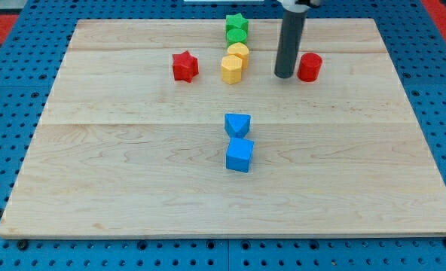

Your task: Slide the yellow heart to the parallel left of the red star

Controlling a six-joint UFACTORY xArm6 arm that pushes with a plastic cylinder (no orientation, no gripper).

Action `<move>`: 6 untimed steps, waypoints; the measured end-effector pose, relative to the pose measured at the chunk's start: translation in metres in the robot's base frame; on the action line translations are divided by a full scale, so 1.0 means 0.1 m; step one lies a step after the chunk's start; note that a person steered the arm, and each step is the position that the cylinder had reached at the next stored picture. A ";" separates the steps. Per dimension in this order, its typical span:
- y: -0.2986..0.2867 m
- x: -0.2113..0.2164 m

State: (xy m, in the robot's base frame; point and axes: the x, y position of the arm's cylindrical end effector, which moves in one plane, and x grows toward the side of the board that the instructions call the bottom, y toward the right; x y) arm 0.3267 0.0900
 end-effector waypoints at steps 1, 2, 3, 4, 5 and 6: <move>-0.37 -0.04; -0.64 -0.07; -0.66 -0.09; -0.49 -0.10; -0.38 -0.18; -0.59 -0.26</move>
State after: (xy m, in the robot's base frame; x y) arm 0.3006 0.0310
